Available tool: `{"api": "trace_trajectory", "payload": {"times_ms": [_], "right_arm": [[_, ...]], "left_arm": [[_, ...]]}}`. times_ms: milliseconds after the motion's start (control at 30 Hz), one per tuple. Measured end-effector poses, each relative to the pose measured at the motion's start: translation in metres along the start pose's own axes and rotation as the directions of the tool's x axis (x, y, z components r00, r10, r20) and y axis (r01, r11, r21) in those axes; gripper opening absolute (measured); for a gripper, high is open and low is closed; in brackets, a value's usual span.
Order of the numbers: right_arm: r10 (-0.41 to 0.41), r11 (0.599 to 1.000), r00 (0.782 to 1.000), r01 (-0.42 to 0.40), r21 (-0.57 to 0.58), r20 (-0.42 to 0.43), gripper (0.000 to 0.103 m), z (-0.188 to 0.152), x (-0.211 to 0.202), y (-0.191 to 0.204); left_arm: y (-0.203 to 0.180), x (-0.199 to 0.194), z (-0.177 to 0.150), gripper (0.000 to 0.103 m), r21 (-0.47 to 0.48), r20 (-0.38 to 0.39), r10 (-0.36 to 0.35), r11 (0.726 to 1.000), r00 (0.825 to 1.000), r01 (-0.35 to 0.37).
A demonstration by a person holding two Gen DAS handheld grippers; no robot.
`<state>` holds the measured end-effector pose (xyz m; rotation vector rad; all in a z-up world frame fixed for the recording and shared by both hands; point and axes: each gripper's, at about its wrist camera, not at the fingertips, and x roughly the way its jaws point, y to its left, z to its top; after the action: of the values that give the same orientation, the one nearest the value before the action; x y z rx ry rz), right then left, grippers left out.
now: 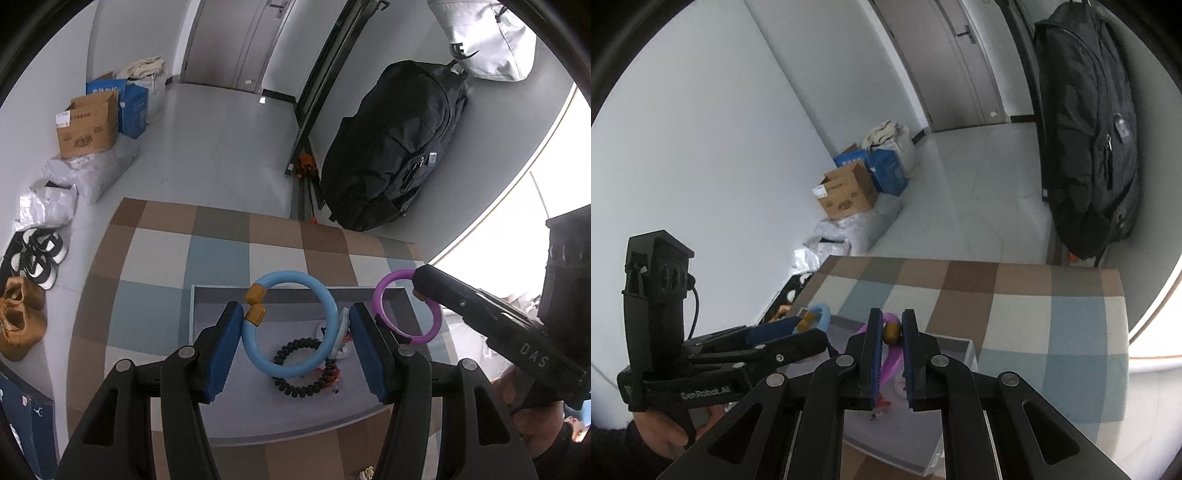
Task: Organize jewelry
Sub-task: 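Carry the blue ring with the left tool while the right tool carries the pink ring over the box, then open both tools to drop the two rings into the grey box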
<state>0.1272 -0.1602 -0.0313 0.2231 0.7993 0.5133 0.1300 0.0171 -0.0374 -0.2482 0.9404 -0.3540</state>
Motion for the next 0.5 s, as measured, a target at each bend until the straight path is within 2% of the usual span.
{"api": "trace_trajectory", "payload": {"times_ms": [333, 500], "right_arm": [[0.003, 1.0, 1.0, -0.003, 0.02, -0.022, 0.009, 0.0, 0.007, -0.008], [-0.001, 1.0, 1.0, 0.001, 0.025, -0.02, 0.009, -0.001, 0.006, -0.009]], "left_arm": [[-0.003, 0.016, 0.002, 0.054, 0.019, -0.035, 0.018, 1.0, 0.999, -0.018], [-0.006, 0.012, 0.001, 0.054, 0.026, -0.028, -0.018, 0.999, 0.999, 0.018]]}}
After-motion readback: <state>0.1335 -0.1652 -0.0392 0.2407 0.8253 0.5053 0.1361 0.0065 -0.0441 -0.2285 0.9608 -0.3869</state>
